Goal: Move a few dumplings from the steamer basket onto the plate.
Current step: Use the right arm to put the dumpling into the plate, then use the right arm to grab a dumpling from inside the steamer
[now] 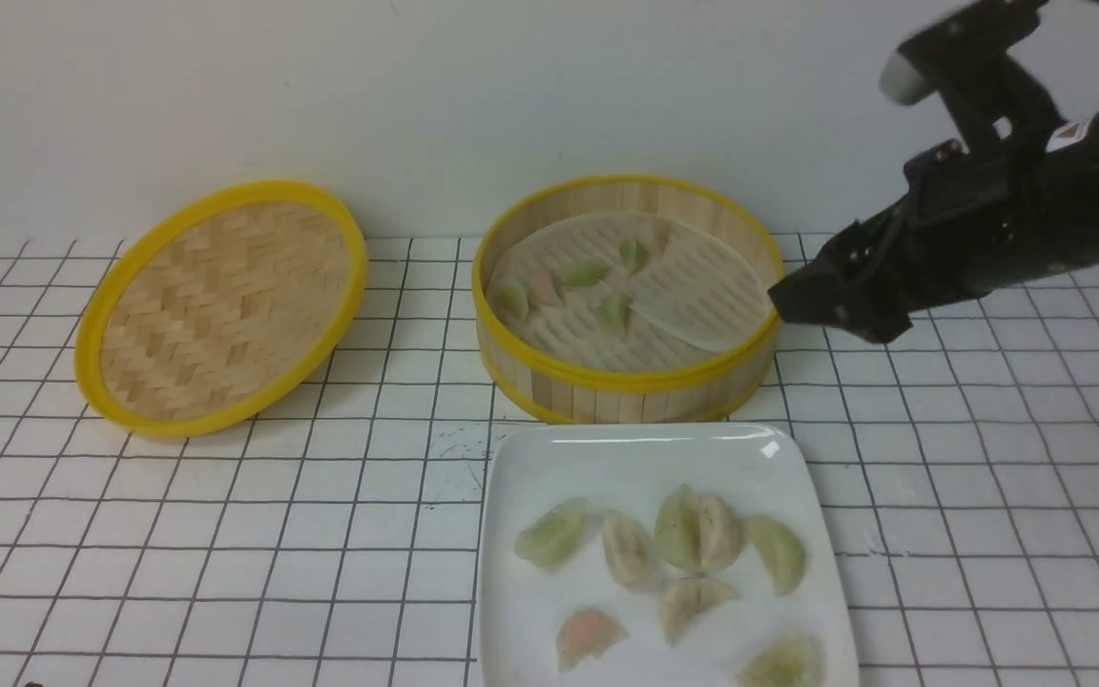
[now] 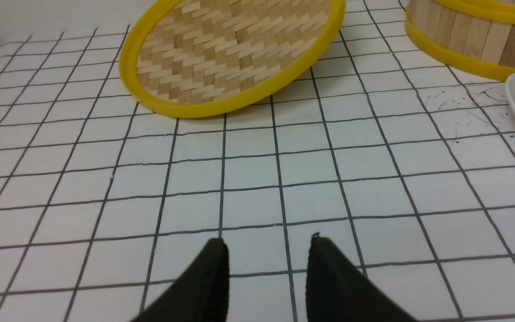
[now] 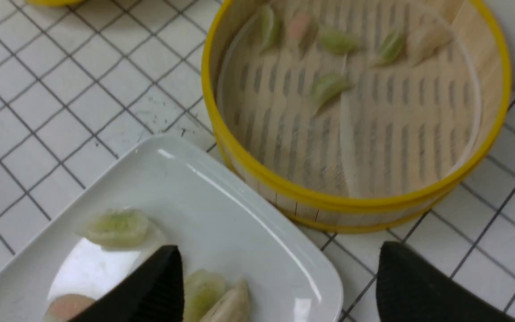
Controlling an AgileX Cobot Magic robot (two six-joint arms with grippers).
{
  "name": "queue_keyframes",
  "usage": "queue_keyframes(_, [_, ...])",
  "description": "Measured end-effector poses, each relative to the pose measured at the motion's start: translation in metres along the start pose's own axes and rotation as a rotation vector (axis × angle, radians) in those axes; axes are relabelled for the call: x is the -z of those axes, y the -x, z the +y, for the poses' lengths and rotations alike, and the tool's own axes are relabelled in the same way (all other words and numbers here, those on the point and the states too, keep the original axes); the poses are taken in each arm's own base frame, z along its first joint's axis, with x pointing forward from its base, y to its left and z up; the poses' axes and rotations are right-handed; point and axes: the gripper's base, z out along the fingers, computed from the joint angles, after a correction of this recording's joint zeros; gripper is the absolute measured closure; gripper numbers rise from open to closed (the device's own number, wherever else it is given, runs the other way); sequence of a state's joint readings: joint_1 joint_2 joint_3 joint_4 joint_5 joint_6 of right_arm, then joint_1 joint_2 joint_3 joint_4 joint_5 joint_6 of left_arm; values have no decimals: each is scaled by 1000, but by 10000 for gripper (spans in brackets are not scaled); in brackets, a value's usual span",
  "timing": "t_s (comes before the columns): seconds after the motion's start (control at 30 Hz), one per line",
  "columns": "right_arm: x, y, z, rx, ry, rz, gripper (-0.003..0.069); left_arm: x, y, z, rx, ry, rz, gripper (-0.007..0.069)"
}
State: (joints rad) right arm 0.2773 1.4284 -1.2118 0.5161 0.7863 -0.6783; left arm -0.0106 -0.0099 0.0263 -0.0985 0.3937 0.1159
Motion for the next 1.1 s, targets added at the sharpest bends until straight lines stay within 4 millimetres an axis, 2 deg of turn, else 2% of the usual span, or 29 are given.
queue_keyframes(0.2, [8,7,-1,-3,-36,-70,137,0,0,0,0,0,0,400])
queue_keyframes(0.4, [-4,9,-7,-18,-48,-76,137,0,0,0,0,0,0,400])
queue_keyframes(0.5, [-15,18,-13,-13,-50,-75,137,0,0,0,0,0,0,400])
queue_keyframes(0.6, [-29,31,-20,-9,-39,-70,138,0,0,0,0,0,0,400])
queue_keyframes(0.73, [-60,46,-32,-15,10,-13,149,0,0,0,0,0,0,400])
queue_keyframes(1.07, [-144,45,-49,-54,138,161,162,0,0,0,0,0,0,400])
queue_keyframes(1.1, [-145,45,-49,-55,141,163,162,0,0,0,0,0,0,400])
